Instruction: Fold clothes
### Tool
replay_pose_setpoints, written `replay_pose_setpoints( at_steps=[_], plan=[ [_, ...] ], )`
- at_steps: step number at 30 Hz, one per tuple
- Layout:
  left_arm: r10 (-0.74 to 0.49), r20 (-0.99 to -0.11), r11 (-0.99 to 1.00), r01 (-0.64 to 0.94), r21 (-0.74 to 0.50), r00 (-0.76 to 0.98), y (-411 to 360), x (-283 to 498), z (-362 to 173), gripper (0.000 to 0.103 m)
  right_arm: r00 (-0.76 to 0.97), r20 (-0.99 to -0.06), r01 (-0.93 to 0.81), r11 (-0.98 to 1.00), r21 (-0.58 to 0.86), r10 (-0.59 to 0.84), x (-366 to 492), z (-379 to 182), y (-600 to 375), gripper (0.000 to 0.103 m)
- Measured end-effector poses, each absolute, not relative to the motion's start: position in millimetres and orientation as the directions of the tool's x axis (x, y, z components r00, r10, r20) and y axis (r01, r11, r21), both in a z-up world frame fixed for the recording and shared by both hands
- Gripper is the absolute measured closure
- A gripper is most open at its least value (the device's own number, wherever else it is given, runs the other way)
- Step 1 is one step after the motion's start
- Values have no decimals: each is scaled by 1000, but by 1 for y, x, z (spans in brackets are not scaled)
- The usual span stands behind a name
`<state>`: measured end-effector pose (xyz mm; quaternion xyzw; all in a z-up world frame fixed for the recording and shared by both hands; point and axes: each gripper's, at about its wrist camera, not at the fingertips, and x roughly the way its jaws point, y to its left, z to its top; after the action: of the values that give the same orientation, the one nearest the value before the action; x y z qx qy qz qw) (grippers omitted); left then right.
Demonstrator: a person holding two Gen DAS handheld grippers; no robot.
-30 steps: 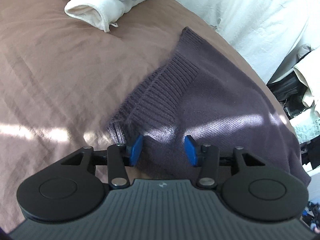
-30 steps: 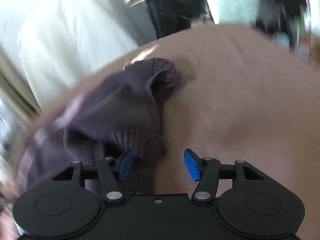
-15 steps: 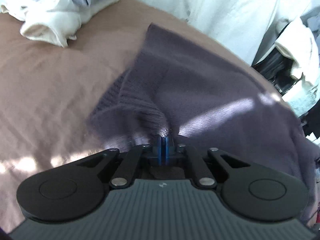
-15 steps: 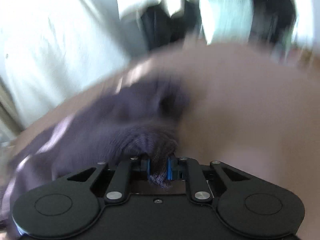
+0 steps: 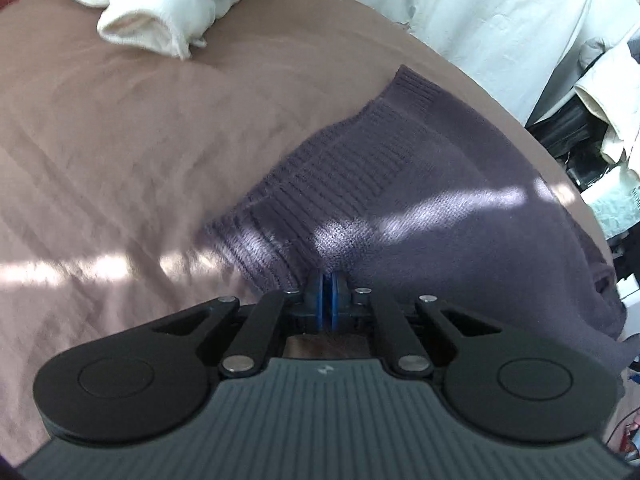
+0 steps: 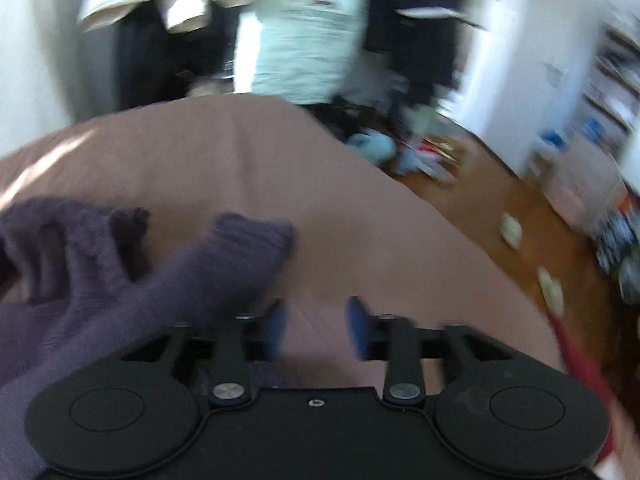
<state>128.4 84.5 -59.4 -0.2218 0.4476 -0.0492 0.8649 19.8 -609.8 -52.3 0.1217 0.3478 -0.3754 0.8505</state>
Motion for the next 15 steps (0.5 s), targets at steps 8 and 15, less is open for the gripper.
replay_pose_setpoints(
  at_steps=[8,15],
  plan=[
    [-324,-746,859,-148,-490,582,89,133,-63,98,620,-750,714,562,418,-230,-76,-63,-594,36],
    [-342,-742,845,-156,-511,577,90,135,-68,98,720,-693,553,568,610,43,-68,-86,-546,35]
  ],
)
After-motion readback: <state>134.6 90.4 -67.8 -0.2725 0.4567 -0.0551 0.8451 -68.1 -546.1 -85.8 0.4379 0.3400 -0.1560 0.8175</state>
